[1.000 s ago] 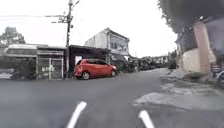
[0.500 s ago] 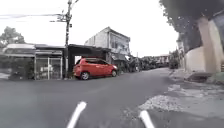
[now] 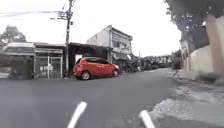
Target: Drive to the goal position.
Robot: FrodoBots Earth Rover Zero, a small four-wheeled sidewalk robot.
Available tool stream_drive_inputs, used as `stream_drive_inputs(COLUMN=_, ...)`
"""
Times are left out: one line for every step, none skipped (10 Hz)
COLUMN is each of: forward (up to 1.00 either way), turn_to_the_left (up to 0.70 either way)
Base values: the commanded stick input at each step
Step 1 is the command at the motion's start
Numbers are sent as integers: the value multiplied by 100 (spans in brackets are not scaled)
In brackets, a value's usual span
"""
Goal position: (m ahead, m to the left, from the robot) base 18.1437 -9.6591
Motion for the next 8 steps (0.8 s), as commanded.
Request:
stream_drive_inputs(forward=70, turn_to_the_left=-35)
stream_drive_inputs(forward=70, turn_to_the_left=-35)
stream_drive_inputs(forward=70, turn_to_the_left=-35)
stream_drive_inputs(forward=70, turn_to_the_left=-35)
stream_drive_inputs(forward=70, turn_to_the_left=-35)
stream_drive_inputs(forward=70, turn_to_the_left=-35)
stream_drive_inputs(forward=70, turn_to_the_left=-35)
stream_drive_inputs(forward=70, turn_to_the_left=-35)
